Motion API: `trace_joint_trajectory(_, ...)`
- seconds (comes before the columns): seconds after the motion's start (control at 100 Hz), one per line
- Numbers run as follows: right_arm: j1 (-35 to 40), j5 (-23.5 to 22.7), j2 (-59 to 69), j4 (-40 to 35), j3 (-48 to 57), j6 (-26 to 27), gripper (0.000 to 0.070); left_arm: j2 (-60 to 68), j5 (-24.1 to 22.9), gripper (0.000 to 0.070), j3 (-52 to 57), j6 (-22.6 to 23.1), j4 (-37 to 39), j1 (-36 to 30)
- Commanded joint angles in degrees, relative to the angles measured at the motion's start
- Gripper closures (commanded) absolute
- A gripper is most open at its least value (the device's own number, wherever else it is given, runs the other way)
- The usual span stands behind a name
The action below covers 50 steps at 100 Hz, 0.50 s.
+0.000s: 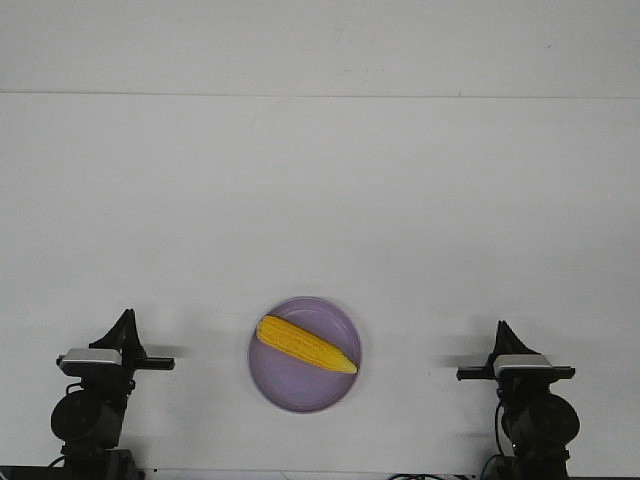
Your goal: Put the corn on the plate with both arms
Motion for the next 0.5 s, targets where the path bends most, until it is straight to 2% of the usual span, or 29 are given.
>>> trace_joint_trajectory(0.0, 0.0, 0.0, -0.2, 1.4, -0.2, 0.3, 0.0684, -0.1, -0.1, 0.0686, -1.2, 0.4, 0.6, 0.1)
trace_joint_trajectory(0.49, 0.0, 0.0, -0.2, 2.8, -0.2, 0.2, 0.0684, -0.1, -0.1, 0.0686, -1.1, 0.4, 0.6, 0.1)
